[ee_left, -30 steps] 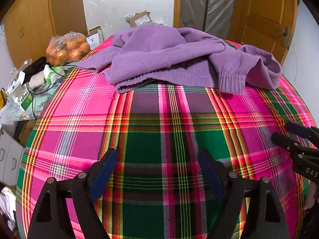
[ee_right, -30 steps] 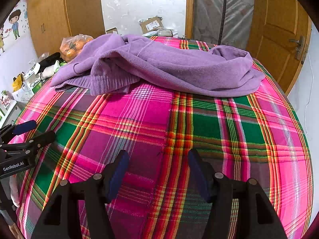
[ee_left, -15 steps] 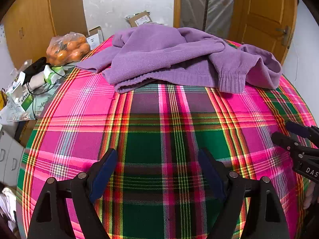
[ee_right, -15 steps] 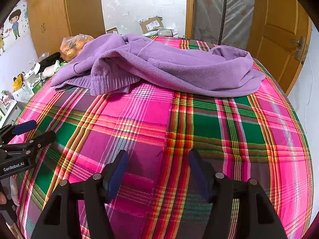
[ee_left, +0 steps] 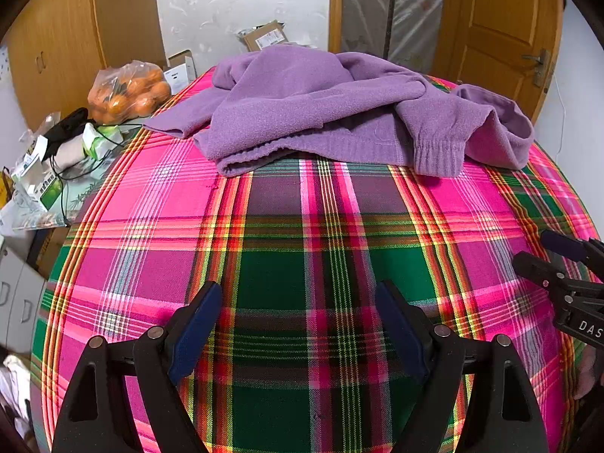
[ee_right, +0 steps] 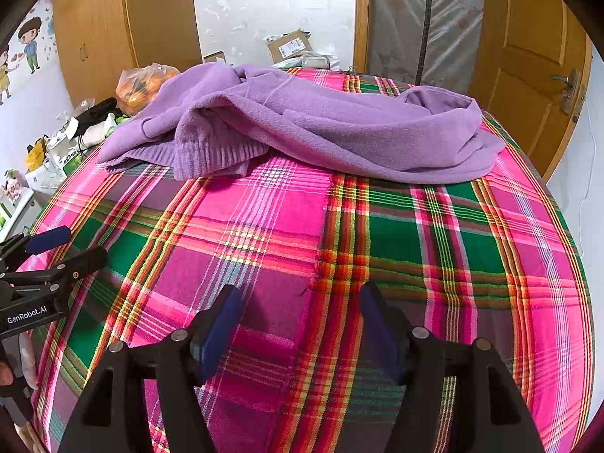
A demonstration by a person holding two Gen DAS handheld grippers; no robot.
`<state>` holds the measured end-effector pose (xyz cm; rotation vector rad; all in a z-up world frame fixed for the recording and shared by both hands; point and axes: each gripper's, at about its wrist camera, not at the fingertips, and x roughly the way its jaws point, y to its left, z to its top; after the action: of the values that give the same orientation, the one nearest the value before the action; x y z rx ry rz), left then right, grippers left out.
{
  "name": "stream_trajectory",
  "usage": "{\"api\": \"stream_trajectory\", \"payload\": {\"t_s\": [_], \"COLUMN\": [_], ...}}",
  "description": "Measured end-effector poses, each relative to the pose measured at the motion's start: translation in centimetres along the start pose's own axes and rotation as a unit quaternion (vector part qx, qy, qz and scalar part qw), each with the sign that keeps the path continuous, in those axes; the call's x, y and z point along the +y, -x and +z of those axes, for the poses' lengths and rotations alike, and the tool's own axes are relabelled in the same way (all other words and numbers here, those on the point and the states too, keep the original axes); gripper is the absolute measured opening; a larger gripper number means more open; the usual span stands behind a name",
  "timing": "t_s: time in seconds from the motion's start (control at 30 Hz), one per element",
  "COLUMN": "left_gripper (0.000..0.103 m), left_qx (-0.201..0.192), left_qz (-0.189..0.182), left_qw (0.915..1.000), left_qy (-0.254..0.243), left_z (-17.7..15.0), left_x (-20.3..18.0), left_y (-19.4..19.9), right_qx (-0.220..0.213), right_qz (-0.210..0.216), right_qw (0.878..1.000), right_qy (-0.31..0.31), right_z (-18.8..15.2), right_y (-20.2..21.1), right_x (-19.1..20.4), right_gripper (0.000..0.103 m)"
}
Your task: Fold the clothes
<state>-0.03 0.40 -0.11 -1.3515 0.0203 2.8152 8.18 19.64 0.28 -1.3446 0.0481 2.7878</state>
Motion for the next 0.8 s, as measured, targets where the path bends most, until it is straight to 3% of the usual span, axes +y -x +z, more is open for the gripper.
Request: {"api": "stream_trajectory", "payload": {"t_s": [0.8], "left_gripper": [0.085], "left_qx": [-0.001], "left_qz": [-0.010], "left_qw": [0.9999], "left_qy": [-0.002], "left_z": [-0.12], "left_x": [0.29], "left_y": [0.19], "right_qx": [0.005], "right_qz": [0.022], "right_qw": [1.000], "right_qy": [0.007], "right_z": [0.02], "right_y": [-0.44], "right_x": [0.28], "right_gripper": [0.080]}}
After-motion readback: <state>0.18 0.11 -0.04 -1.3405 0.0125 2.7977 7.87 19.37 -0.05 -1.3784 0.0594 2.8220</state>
